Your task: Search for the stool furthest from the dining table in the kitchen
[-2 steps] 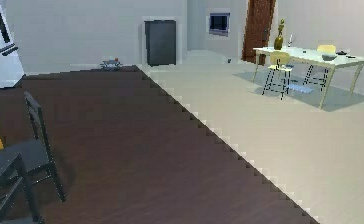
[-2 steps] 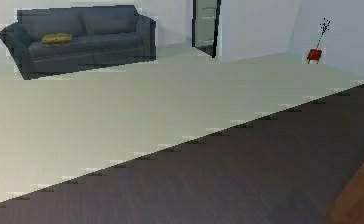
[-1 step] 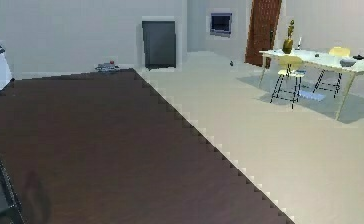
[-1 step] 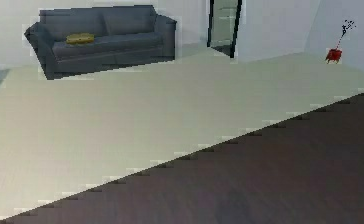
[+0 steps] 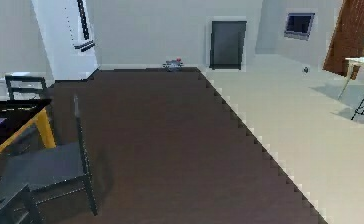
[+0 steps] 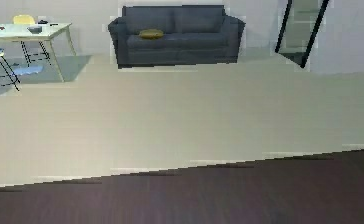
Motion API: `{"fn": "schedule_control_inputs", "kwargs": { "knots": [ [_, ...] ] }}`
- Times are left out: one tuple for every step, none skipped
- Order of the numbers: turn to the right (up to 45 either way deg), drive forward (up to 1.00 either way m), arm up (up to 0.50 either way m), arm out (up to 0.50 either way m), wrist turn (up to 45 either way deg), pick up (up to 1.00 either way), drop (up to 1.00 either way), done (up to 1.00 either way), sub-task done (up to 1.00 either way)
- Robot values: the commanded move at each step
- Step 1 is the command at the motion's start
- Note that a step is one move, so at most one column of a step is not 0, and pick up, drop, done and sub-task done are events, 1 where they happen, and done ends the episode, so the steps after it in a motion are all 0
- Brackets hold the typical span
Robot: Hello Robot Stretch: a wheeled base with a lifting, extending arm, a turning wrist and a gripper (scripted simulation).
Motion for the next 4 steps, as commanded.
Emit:
{"fn": "schedule_control_inputs", "kwargs": {
  "knots": [
    [0.0,1.0,0.0,0.0,0.0,0.0,0.0,0.0,0.0],
    [-6.0,0.0,0.0,0.0,0.0,0.0,0.0,0.0,0.0],
    [0.0,0.1,0.0,0.0,0.0,0.0,0.0,0.0,0.0],
    [-6.0,0.0,0.0,0.0,0.0,0.0,0.0,0.0,0.0]
  ]
}}
